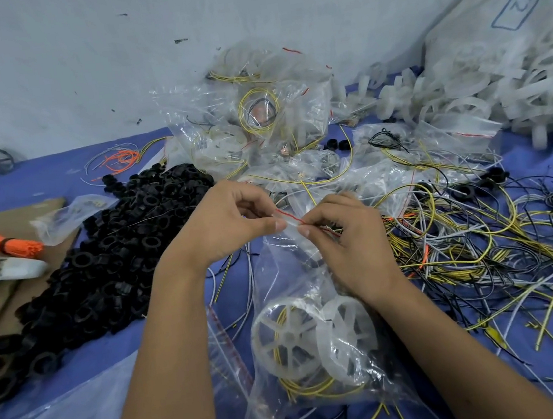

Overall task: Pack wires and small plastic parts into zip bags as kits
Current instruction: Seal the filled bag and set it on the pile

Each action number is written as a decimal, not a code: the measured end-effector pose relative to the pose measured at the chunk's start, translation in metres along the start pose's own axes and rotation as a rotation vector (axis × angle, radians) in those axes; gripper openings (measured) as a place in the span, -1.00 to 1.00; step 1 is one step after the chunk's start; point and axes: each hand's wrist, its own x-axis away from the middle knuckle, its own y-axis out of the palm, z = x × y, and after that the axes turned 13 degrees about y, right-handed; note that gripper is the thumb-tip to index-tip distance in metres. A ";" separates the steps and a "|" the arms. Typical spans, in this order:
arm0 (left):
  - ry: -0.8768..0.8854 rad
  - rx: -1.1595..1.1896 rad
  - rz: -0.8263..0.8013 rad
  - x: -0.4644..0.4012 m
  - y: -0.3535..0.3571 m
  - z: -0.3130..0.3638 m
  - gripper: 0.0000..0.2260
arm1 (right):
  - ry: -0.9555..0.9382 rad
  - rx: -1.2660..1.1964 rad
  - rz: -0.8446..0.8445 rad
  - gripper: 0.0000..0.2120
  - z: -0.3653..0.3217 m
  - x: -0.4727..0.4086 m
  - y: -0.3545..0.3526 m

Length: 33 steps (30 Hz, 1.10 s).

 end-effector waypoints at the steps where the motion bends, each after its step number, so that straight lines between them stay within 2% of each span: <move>1: 0.004 0.001 -0.004 0.000 0.000 0.000 -0.89 | 0.000 0.000 0.000 -0.95 0.000 0.000 0.000; 5: 0.023 0.007 -0.024 -0.001 0.001 0.001 -0.83 | -0.005 0.004 -0.034 -0.96 0.000 0.000 0.002; 13: 0.031 0.055 -0.083 -0.004 0.009 0.003 -0.92 | -0.026 -0.049 -0.038 -0.91 -0.002 0.000 0.002; 16: 0.042 0.053 -0.072 -0.004 0.009 0.003 -0.92 | 0.020 -0.081 -0.092 -0.92 -0.007 0.000 0.001; 19: 0.046 0.065 0.041 -0.003 0.004 0.001 -0.92 | 0.146 -0.084 -0.280 -0.86 -0.009 0.000 -0.009; 23: 0.053 0.064 0.295 -0.003 -0.005 -0.005 -0.91 | 0.292 -0.181 -0.749 -0.39 -0.019 0.001 -0.025; 25: 0.057 0.080 0.348 -0.004 -0.004 -0.005 -0.93 | 0.280 -0.247 -0.904 -0.26 -0.026 0.004 -0.027; 26: 0.058 0.089 0.351 -0.005 -0.002 -0.004 -0.92 | 0.281 -0.254 -0.933 -0.28 -0.028 0.006 -0.028; 29: 0.058 0.086 0.308 -0.008 0.001 0.000 -0.94 | 0.339 -0.290 -0.970 -0.56 -0.035 0.006 -0.033; 33: -0.051 0.210 0.159 -0.004 -0.003 -0.002 -0.92 | 0.365 -0.263 -0.948 -0.81 -0.039 0.002 -0.043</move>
